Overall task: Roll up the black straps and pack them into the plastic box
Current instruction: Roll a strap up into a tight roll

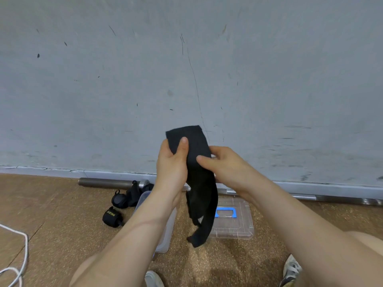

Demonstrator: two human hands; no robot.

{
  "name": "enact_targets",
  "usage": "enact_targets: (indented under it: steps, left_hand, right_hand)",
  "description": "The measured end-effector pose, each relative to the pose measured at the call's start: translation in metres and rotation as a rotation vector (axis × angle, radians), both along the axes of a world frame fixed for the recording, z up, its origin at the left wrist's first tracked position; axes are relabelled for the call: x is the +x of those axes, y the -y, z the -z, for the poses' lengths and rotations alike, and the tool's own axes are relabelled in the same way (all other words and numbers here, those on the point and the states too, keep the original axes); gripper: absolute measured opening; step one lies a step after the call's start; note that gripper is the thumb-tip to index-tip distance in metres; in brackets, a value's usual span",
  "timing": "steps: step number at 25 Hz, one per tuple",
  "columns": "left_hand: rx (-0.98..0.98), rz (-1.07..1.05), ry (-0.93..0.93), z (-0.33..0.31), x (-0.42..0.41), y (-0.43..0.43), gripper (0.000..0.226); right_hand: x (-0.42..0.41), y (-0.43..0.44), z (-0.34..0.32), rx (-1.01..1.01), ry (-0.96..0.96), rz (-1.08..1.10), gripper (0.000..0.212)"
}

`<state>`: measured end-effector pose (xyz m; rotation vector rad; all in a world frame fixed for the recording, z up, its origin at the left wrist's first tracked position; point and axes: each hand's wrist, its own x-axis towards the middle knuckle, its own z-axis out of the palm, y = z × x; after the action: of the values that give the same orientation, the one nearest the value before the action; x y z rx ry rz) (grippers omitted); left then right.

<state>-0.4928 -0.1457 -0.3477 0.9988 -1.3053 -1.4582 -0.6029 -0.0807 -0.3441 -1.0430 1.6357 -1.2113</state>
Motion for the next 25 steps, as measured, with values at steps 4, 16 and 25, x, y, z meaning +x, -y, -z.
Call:
enact_targets:
  steps: [4, 16, 25]
  left_hand:
    - [0.077, 0.127, -0.014, -0.001, 0.003, 0.006, 0.025]
    - [-0.153, -0.01, 0.122, 0.006, 0.0, 0.01, 0.008]
    - [0.224, 0.349, 0.101, -0.006, 0.009, -0.002, 0.018]
  right_hand:
    - [0.009, 0.006, 0.011, -0.138, -0.183, 0.168, 0.027]
    - [-0.006, -0.002, -0.007, 0.076, -0.007, 0.004, 0.024]
    - [0.002, 0.009, 0.005, -0.273, -0.167, 0.437, 0.045]
